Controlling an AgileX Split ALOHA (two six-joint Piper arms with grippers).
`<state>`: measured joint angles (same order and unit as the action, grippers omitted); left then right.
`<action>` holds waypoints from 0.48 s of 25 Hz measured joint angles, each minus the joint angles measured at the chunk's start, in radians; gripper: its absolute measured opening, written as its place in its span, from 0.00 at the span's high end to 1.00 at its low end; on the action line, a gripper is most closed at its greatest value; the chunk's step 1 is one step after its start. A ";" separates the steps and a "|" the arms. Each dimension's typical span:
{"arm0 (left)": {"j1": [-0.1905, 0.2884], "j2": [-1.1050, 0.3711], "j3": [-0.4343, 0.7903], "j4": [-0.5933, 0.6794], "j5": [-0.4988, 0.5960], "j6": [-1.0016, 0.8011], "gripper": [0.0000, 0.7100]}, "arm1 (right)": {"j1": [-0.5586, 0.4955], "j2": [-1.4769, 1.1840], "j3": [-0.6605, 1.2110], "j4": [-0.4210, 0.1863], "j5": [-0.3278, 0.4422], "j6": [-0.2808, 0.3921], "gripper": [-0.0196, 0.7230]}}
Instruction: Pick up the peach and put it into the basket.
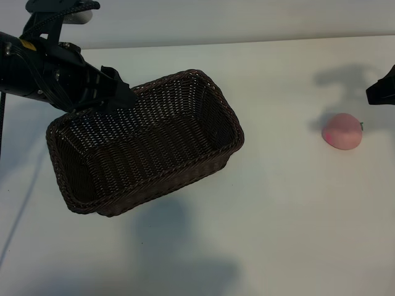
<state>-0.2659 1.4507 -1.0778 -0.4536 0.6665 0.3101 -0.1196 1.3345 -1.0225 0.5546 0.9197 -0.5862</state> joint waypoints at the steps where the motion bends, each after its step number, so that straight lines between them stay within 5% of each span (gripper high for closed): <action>1: 0.000 0.000 0.000 0.000 0.000 0.000 0.17 | 0.000 0.000 0.000 0.000 -0.001 0.000 0.46; 12: 0.000 0.000 0.000 0.000 0.000 0.003 0.17 | 0.000 0.000 0.000 0.001 -0.005 0.000 0.60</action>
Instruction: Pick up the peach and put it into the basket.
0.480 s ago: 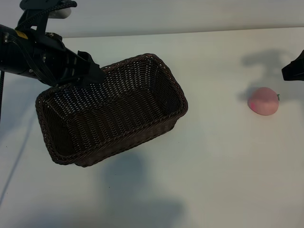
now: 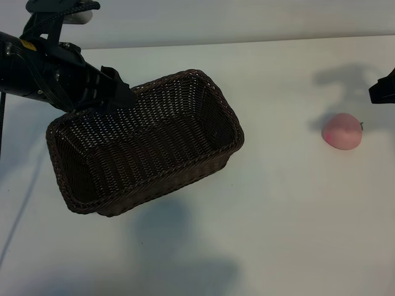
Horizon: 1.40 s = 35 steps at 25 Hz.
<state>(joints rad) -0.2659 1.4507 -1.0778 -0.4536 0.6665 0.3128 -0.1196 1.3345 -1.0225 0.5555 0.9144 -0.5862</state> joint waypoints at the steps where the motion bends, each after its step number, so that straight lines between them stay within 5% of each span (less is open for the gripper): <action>1: 0.000 0.000 0.000 0.000 0.000 0.000 0.17 | 0.000 0.000 0.000 0.001 -0.003 0.000 0.61; 17: 0.000 0.000 0.000 -0.005 0.003 -0.089 0.17 | 0.000 0.000 0.000 0.006 -0.041 0.000 0.64; 28: -0.001 -0.180 0.013 0.621 0.298 -0.806 0.17 | 0.000 0.000 0.000 0.009 -0.042 0.000 0.64; 35: 0.013 -0.188 0.140 0.680 0.248 -0.978 0.17 | 0.000 0.000 0.000 0.009 -0.042 0.000 0.64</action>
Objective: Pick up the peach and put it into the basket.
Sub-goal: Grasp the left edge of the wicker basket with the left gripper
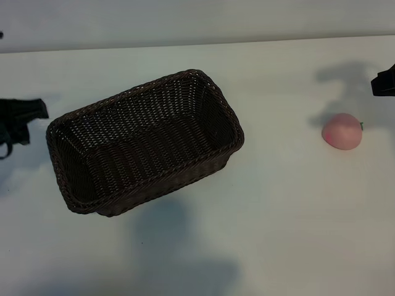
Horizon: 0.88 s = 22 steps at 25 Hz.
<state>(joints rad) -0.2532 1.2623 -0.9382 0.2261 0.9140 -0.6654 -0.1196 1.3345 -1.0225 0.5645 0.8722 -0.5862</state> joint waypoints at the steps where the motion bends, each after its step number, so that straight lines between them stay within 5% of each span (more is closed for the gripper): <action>1: 0.000 0.009 0.014 -0.009 -0.027 -0.009 0.17 | 0.000 0.000 0.000 0.000 0.000 0.000 0.64; 22: 0.000 0.342 0.039 -0.105 -0.222 -0.039 0.17 | 0.000 0.000 0.000 0.004 0.003 0.000 0.64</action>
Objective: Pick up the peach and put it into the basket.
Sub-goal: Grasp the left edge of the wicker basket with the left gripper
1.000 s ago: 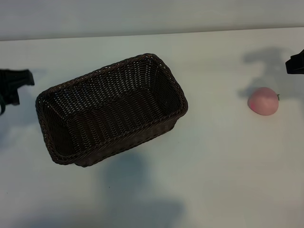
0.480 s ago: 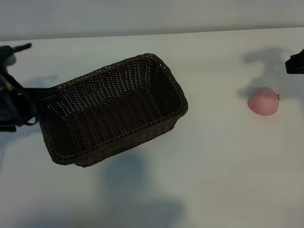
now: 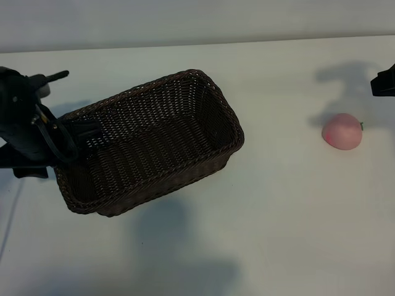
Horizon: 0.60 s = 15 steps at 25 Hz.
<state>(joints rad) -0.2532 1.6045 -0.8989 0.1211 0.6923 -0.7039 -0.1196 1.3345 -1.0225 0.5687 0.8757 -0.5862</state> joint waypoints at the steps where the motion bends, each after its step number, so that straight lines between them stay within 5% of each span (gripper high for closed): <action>1: 0.000 0.009 0.000 -0.001 0.000 0.000 0.17 | 0.000 0.000 0.000 0.000 0.000 0.000 0.64; 15: 0.000 0.114 0.029 -0.033 -0.113 0.000 0.17 | 0.000 0.000 0.000 0.000 0.008 0.000 0.64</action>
<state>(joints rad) -0.2532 1.7187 -0.8697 0.0884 0.5795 -0.7039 -0.1196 1.3345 -1.0225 0.5687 0.8834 -0.5862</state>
